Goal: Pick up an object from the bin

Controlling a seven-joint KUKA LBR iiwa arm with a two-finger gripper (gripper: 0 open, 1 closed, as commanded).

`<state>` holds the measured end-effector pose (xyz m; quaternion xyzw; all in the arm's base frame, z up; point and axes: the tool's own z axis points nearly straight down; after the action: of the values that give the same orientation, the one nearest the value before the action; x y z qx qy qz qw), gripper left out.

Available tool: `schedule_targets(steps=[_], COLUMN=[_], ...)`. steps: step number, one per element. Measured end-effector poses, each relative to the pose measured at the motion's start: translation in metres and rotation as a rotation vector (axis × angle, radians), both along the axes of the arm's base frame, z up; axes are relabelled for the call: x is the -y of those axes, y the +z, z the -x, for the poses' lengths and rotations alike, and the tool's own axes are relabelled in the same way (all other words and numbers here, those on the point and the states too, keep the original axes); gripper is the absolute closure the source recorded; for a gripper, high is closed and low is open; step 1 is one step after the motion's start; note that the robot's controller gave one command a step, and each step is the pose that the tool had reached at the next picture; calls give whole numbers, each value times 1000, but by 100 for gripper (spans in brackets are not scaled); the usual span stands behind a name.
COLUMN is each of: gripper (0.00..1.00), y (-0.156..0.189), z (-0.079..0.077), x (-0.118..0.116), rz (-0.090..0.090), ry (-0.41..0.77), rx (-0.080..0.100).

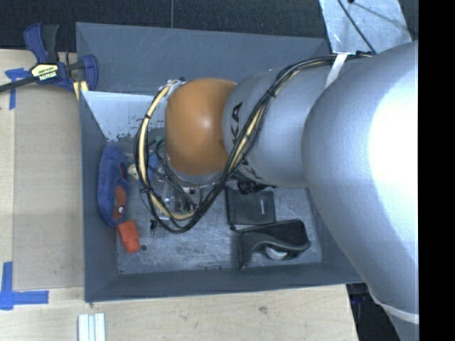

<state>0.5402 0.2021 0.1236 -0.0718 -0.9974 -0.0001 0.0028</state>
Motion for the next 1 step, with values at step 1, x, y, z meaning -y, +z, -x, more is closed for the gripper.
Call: schedule_targets(steps=[1], gripper=[0], y=[-17], z=[-39], x=[-22], rz=[0], ry=[-266], rx=[9])
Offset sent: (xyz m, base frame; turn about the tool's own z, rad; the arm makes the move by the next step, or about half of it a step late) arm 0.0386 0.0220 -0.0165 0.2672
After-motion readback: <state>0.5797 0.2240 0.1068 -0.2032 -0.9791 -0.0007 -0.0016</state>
